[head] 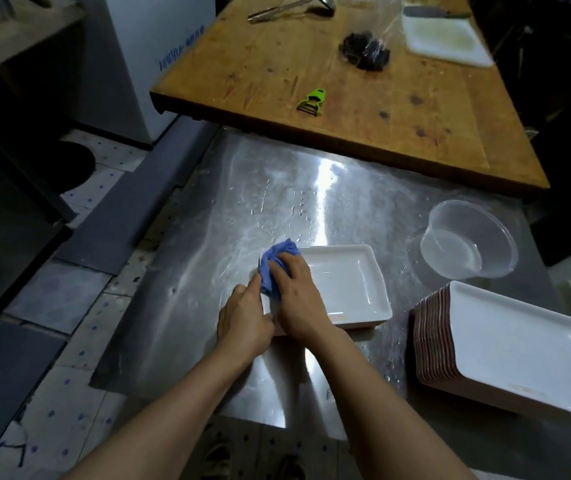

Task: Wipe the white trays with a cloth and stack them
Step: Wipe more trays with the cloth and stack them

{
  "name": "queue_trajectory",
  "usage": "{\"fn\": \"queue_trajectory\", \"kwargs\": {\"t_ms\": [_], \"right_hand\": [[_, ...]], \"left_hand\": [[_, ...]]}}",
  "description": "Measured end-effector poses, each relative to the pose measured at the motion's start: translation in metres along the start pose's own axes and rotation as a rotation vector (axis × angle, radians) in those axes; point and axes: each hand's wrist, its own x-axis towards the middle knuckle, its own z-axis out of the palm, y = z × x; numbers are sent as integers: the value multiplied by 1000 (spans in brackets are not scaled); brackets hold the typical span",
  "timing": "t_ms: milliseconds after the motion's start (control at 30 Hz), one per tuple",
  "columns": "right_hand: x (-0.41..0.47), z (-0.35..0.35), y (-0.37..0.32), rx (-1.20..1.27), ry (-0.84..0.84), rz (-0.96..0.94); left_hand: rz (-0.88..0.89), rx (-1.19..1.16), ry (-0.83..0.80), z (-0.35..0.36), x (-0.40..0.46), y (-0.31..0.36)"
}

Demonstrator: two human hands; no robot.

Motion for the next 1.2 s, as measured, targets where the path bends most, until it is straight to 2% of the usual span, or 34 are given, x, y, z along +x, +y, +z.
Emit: {"fn": "queue_trajectory", "kwargs": {"t_ms": [133,233,367,467,567,667,833,1000,1200], "right_hand": [[-18,-12,3,75,-39,-28],[-35,-14,1,50,-71,-52],[-51,-14,-2,-31,-74,-52],[-57,-14,-4,-100,-59,-55],[-62,-19,2,-156,-56,-33],[-72,-31,18,-174,0,68],[-90,-58,54,-249,138,226],[-76,-64,78,-442,86,322],[-18,-63,86,-458,9,292]], "left_hand": [[7,-46,-36,-1,2,-5],[-28,-126,-63,-2,5,-8],[-60,-211,-15,-3,6,-5],[-88,-178,34,-2,7,1],[-115,9,114,4,10,5],[-99,146,151,7,10,8],[-97,191,157,8,12,9],[-97,215,156,9,14,8],[-72,197,152,11,15,6]]}}
